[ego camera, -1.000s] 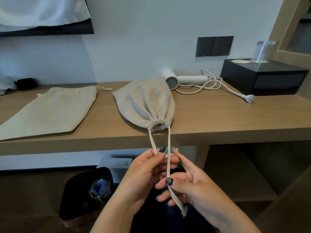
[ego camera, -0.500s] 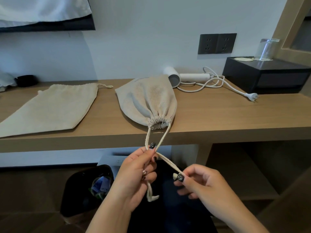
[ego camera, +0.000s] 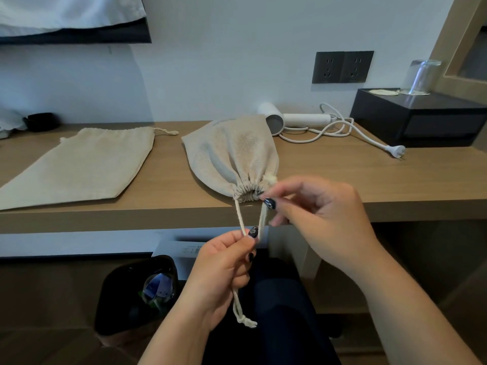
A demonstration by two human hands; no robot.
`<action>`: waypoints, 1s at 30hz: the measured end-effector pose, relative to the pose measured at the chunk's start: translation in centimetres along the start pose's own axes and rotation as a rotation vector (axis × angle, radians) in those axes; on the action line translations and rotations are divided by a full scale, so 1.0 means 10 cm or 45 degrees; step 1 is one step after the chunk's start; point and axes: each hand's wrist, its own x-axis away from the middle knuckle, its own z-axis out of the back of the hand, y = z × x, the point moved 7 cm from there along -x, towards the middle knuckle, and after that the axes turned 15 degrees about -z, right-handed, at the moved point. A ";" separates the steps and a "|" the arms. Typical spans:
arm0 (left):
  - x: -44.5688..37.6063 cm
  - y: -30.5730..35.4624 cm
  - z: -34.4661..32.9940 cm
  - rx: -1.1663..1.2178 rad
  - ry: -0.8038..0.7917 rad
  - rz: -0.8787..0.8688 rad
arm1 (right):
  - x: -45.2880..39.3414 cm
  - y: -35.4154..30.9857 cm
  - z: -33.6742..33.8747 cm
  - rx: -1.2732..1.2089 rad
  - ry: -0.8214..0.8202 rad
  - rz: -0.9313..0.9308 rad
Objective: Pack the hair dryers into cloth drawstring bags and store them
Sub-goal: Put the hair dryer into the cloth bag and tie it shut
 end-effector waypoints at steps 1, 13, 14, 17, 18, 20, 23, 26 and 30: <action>0.01 0.01 0.00 0.001 -0.008 -0.002 | -0.09 0.00 -0.06 -0.010 -0.032 -0.003; 0.01 0.06 0.09 0.180 -0.019 -0.055 | -0.19 0.41 -0.52 0.811 -0.436 0.009; 0.00 0.07 0.08 0.219 -0.016 -0.060 | -0.17 0.43 -0.53 0.873 -0.477 0.000; -0.01 0.09 0.07 0.274 -0.027 -0.064 | -0.12 0.43 -0.54 1.013 -0.446 0.089; -0.02 0.08 0.08 0.279 -0.029 -0.062 | -0.12 0.42 -0.54 1.039 -0.372 0.163; -0.01 0.08 0.10 0.257 -0.019 -0.071 | -0.12 0.41 -0.52 1.028 -0.215 0.261; -0.02 0.06 0.15 0.198 0.045 -0.078 | -0.09 0.45 -0.46 0.824 -0.114 0.295; -0.03 0.05 0.19 0.164 0.105 -0.080 | -0.03 0.46 -0.37 0.554 -0.098 0.291; -0.02 -0.02 0.19 0.082 0.142 -0.068 | 0.05 0.50 -0.19 0.173 -0.048 0.110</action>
